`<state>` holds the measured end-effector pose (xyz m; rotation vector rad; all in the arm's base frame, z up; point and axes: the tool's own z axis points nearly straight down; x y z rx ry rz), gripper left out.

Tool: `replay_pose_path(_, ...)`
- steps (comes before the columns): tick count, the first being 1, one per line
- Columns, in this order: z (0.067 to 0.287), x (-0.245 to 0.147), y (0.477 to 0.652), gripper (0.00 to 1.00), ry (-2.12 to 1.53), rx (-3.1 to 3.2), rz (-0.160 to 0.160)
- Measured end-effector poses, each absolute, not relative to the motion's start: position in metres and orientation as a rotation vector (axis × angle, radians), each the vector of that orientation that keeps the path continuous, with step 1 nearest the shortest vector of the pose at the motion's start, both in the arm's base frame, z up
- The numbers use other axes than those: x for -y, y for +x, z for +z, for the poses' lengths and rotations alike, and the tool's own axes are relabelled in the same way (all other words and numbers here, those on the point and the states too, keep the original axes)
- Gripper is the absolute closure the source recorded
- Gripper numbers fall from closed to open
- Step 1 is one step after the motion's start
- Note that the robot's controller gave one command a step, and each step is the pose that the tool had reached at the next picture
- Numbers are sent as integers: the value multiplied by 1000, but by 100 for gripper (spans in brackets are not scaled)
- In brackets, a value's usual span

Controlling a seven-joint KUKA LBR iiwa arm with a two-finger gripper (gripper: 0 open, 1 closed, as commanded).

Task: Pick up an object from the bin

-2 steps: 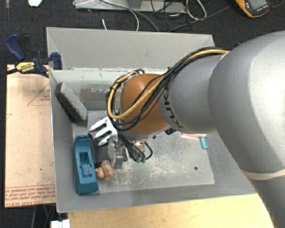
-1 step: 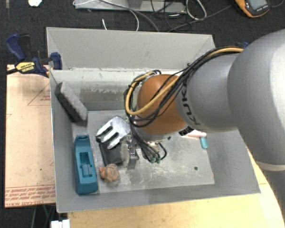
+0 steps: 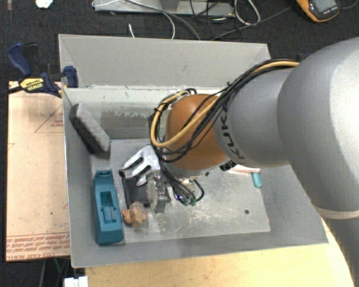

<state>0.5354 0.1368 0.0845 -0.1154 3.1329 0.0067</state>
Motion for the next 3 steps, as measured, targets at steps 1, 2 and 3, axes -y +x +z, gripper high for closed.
replay_pose_path(1,133,-146,540,100,-148,-3136,8)
replay_pose_path(2,162,-150,542,100,-147,-3127,12)
replay_pose_path(3,211,-149,540,100,-154,-3134,8)
